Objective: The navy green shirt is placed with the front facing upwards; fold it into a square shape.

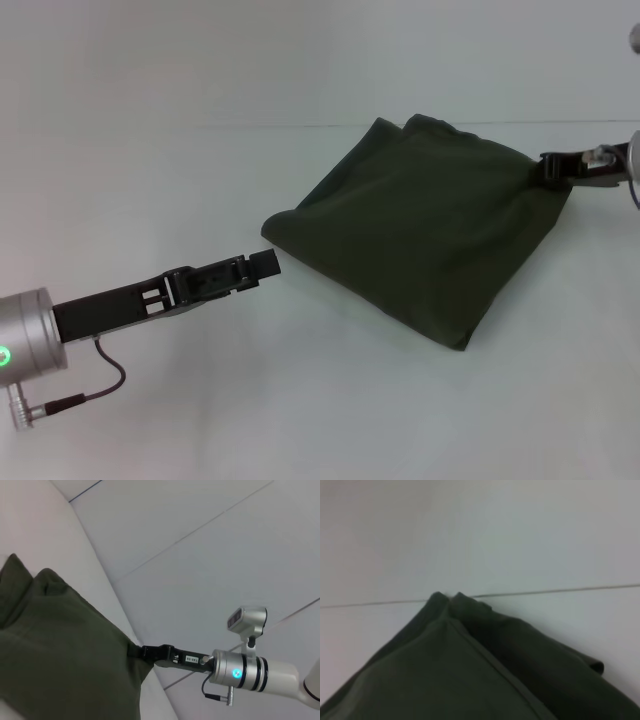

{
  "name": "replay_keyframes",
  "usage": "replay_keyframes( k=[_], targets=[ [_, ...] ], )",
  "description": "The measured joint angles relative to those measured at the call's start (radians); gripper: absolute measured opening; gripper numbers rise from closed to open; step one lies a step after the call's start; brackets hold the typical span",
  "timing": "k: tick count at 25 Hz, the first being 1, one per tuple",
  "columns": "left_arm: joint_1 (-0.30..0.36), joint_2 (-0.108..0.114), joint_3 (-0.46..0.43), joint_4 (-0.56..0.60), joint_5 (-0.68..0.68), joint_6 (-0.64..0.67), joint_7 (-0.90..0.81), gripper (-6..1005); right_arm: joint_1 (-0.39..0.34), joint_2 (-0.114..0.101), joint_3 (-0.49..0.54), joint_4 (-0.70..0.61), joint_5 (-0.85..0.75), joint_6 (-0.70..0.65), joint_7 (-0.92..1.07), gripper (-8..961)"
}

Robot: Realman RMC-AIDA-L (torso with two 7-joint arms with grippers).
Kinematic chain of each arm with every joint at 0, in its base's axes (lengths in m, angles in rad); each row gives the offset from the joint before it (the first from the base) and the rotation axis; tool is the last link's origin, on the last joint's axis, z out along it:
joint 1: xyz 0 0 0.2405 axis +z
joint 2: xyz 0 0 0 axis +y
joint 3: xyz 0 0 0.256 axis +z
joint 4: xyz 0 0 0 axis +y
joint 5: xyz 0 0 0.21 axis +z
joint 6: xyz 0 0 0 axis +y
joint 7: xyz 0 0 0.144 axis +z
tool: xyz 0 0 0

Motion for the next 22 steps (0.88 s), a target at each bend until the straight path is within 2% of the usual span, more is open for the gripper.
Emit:
replay_keyframes(
  k=[4, 12, 16, 19, 22],
  targets=[
    [-0.004, 0.000, 0.003, -0.007, 0.000, -0.014, 0.000, 960, -0.004, 0.009, -0.016, 0.000, 0.000, 0.030, 0.000, 63],
    [-0.005, 0.000, 0.005, -0.008, 0.000, -0.016, 0.000, 960, -0.012, 0.011, -0.005, -0.017, 0.008, 0.040, -0.029, 66],
    [-0.005, 0.000, 0.004, -0.008, -0.005, -0.015, 0.000, 960, -0.028, 0.015, 0.028, -0.063, 0.016, 0.033, -0.023, 246],
    [-0.004, 0.000, 0.002, -0.008, -0.007, -0.008, 0.000, 960, -0.050, 0.018, 0.072, -0.128, 0.046, -0.026, -0.025, 386],
    [-0.003, 0.001, 0.001, -0.008, -0.007, 0.001, 0.000, 960, -0.069, 0.000, 0.095, -0.192, 0.117, -0.129, -0.029, 529]
  ],
)
